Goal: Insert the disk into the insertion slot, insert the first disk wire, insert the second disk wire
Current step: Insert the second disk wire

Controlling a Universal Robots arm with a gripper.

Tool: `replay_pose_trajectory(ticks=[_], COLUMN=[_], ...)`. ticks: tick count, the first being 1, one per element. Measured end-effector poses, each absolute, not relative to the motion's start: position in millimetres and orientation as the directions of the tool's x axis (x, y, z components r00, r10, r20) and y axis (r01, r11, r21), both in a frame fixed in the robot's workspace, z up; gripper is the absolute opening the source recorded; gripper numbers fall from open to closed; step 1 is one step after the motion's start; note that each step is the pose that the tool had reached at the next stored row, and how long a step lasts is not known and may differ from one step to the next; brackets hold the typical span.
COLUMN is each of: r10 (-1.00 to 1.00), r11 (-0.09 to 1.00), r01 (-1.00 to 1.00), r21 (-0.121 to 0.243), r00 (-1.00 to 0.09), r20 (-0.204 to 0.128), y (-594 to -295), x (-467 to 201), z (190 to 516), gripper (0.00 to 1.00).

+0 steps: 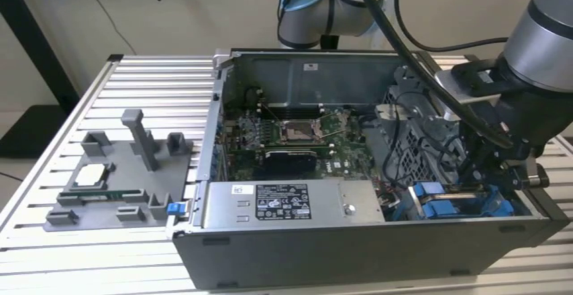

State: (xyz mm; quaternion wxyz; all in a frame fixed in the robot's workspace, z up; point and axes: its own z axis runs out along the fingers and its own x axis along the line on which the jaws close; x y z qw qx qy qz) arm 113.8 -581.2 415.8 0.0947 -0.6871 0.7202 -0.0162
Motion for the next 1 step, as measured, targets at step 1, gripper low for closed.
replay_pose_trajectory(ticks=[1], r10=[-0.993], r11=[0.055], r01=[-0.987], r21=[-0.153], r00=[-0.038], r20=[-0.114], y=[-581.1], x=[113.8], z=[415.8], gripper=[1.0])
